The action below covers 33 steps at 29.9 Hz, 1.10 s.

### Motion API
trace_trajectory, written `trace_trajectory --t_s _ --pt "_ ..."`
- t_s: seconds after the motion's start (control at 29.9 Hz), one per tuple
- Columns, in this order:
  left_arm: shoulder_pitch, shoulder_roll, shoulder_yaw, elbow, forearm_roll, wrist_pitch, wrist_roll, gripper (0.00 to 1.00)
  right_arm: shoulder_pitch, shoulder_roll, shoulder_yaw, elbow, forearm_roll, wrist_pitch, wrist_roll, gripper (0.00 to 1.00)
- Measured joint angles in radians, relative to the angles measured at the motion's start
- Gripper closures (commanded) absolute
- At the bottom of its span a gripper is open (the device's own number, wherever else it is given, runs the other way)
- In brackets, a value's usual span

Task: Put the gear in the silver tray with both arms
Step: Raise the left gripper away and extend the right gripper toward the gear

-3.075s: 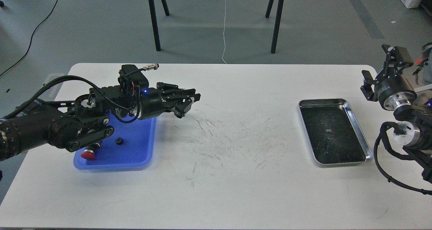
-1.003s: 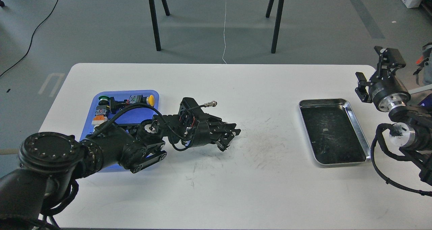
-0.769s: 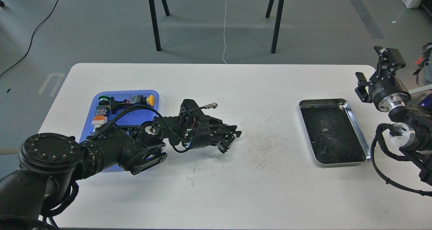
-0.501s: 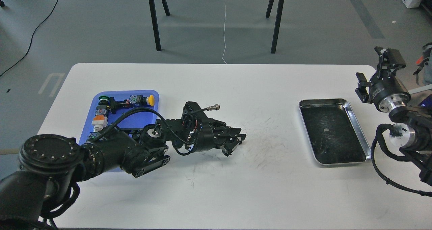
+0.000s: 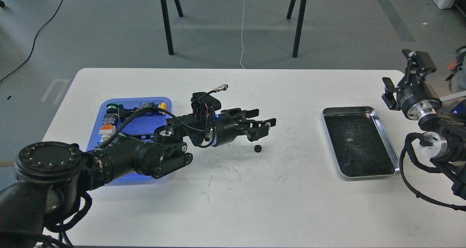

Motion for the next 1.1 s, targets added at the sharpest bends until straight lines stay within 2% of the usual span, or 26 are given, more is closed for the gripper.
trace_trajectory --t_s 0.3,0.47,0.77,1.1 --pt "-0.103 0.000 -0.079 0.011 -0.432 0.000 0.000 0.00 0.029 -0.001 -0.024 0.094 -0.448 0.033 0.000 0.01" --pt "-0.136 0.000 -0.084 0.015 -0.568 0.008 0.000 0.00 0.124 0.000 -0.194 0.153 -0.627 0.071 0.000 0.01" --pt "-0.140 0.000 -0.177 0.014 -0.632 0.009 0.000 0.00 0.367 0.000 -0.558 0.178 -0.882 0.078 0.000 0.01" --pt "-0.132 0.000 -0.227 0.014 -0.633 0.007 0.000 0.00 0.405 0.029 -0.614 0.167 -1.279 0.079 0.000 0.01"
